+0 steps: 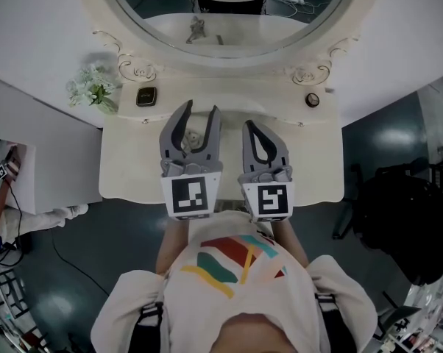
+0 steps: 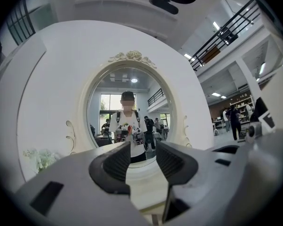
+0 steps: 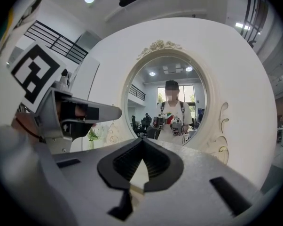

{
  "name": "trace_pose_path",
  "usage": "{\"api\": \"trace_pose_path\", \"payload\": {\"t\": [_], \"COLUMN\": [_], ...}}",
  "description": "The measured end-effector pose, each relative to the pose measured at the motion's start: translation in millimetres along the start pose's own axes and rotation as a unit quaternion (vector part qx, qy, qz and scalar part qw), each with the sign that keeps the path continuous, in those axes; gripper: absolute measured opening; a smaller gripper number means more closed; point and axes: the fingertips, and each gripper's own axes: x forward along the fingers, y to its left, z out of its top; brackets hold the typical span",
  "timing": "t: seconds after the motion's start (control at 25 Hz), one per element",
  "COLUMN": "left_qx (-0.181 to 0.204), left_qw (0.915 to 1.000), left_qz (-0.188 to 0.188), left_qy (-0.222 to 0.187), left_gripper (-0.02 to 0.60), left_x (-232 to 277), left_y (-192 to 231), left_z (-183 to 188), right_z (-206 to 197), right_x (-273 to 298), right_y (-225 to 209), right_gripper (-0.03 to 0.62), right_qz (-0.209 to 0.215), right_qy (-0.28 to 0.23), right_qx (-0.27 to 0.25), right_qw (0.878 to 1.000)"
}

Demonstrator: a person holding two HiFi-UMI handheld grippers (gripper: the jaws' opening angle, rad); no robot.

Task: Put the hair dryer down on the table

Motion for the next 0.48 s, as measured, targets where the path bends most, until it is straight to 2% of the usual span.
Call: {"api": "trace_pose_path", "payload": {"t": [0.16, 0.32, 0.48], "left_qx": [-0.008, -0.007, -0.009], "left_qw": [0.9999, 0.9999, 0.9999], "left_qz": [-0.001, 0.007, 0.008], "left_qy": [0.01, -0.007, 0.001], "left_gripper": [0.164, 0.164, 0.164], "left_x": [0, 1, 1], "left_y": [1, 4, 6], "left_z": [-4, -9, -15], "right_z": [-1, 2, 1], "right_x": [0, -1, -2], "right_y": [0, -2, -1], "right_gripper": [0.0, 0.0, 0.0], "right_qz": [0.002, -0.001, 0.001], "right_qy": [0.006, 0.001, 0.003], "right_qx": [0.002, 0.007, 0.006], "right_qw": [1.0, 1.0, 1.0]}}
